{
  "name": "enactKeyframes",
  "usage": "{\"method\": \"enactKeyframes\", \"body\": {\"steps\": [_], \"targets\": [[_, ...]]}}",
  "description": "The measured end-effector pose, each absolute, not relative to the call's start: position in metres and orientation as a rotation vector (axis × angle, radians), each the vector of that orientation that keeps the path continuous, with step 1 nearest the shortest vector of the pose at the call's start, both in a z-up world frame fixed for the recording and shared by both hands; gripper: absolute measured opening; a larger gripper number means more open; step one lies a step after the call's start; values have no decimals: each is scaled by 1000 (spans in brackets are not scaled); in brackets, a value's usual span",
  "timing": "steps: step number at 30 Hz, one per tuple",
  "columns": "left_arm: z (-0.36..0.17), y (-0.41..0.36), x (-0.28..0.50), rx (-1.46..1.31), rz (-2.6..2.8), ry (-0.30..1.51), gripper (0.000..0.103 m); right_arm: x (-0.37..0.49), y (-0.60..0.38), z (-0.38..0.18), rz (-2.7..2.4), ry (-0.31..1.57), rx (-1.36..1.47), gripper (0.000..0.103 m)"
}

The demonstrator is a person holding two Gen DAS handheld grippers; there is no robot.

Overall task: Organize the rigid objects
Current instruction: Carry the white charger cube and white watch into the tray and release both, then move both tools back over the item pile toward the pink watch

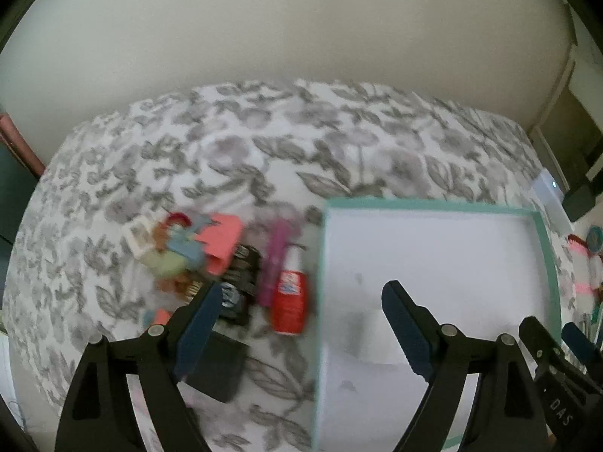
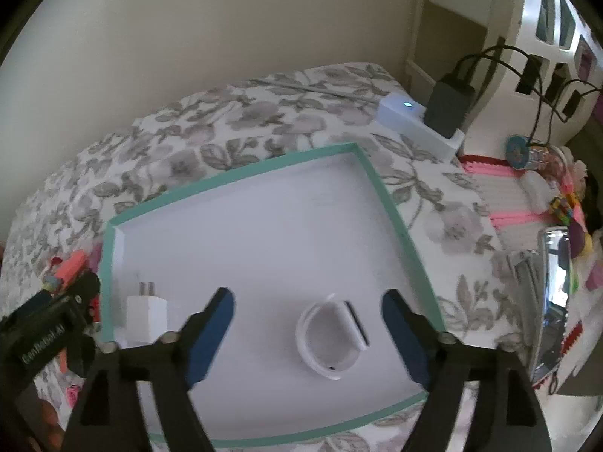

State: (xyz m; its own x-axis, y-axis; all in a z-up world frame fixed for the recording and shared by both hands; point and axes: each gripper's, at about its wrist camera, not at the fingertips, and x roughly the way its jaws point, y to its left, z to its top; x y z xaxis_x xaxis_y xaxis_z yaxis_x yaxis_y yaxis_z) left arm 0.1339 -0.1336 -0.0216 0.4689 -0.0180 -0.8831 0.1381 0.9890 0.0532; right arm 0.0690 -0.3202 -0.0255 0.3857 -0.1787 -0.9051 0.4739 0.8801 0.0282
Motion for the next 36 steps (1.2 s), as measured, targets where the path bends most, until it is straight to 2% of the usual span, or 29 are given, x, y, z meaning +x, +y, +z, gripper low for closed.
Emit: {"method": "enactKeyframes", "body": {"steps": [2, 5, 19, 29, 30, 31, 32, 36], "targets": [[-14, -122, 136, 127, -92, 1048, 87, 69, -315, -25, -402, 1091, 302, 87], [1, -102, 138, 152, -74, 989, 87, 70, -308, -25, -376, 1076, 291, 103], [53, 57, 139, 150, 173, 858, 87, 73, -259, -1, -237, 974, 266, 103], [24, 152, 109, 3, 245, 925, 88, 75, -172, 12, -10, 945, 214, 103], [19, 161, 105, -23, 250, 934, 89, 74, -163, 12, 9, 942, 207, 103], [15, 167, 101, -44, 253, 944, 99, 75, -151, 12, 32, 942, 191, 103], [11, 174, 96, -65, 255, 956, 103, 75, -143, 11, 46, 944, 175, 103], [-9, 192, 83, -136, 239, 993, 103, 77, -109, -1, 99, 981, 90, 103]]}}
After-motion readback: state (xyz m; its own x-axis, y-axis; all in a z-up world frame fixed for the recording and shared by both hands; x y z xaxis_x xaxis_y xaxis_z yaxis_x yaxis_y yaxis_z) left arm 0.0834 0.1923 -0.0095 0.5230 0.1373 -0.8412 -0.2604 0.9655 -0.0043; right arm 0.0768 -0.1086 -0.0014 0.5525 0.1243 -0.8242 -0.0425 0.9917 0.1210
